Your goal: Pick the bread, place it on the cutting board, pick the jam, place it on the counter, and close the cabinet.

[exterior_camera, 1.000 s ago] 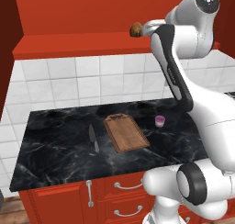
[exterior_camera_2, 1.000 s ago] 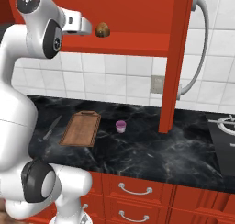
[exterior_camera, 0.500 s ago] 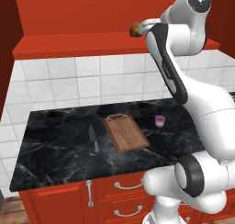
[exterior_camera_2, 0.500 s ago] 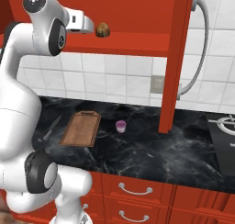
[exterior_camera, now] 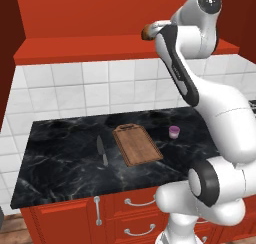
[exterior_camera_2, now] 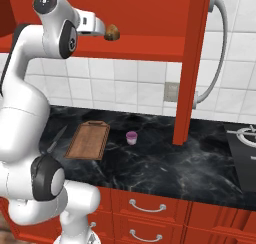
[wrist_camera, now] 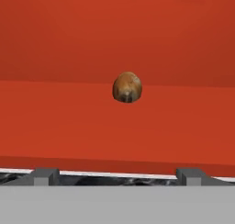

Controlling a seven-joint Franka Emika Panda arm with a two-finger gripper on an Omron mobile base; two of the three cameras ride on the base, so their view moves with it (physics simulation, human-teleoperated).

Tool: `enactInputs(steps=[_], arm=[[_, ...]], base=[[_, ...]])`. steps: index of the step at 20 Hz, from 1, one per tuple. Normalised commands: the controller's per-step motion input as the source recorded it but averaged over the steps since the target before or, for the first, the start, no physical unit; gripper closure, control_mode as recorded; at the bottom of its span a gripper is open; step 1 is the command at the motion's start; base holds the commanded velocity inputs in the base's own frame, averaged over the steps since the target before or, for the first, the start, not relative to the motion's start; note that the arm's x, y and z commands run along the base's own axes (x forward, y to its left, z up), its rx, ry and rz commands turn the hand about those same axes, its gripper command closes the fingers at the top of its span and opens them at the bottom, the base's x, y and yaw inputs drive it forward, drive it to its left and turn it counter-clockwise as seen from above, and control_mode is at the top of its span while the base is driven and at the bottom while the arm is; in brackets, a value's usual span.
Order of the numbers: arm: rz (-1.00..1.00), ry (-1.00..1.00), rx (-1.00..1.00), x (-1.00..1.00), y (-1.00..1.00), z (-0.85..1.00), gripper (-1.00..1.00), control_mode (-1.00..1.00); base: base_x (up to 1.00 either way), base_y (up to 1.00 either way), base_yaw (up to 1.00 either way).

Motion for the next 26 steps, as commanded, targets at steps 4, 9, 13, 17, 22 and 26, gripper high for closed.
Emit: enactInputs(steps=[4, 9, 13, 17, 22, 26], arm=[[0.0, 0.0, 0.0, 0.25, 0.0, -0.09, -1.0, -1.0], [0.0, 0.0, 0.0, 0.25, 0.0, -0.13, -1.0, -1.0], [0.0, 0.0, 0.0, 0.28, 0.0, -0.08, -1.0, -1.0], [0.0, 0.0, 0.0, 0.32, 0.0, -0.01, -1.0, -1.0], [0.0, 0.0, 0.0, 0.44, 0.0, 0.0, -1.0, -1.0], [0.0, 0.0, 0.0, 0.46, 0.0, 0.0, -1.0, -1.0]], base=[[0.0, 0.0, 0.0], [0.0, 0.0, 0.0], [0.0, 0.0, 0.0], [0.0, 0.0, 0.0], [0.0, 0.0, 0.0], [0.0, 0.0, 0.0]])
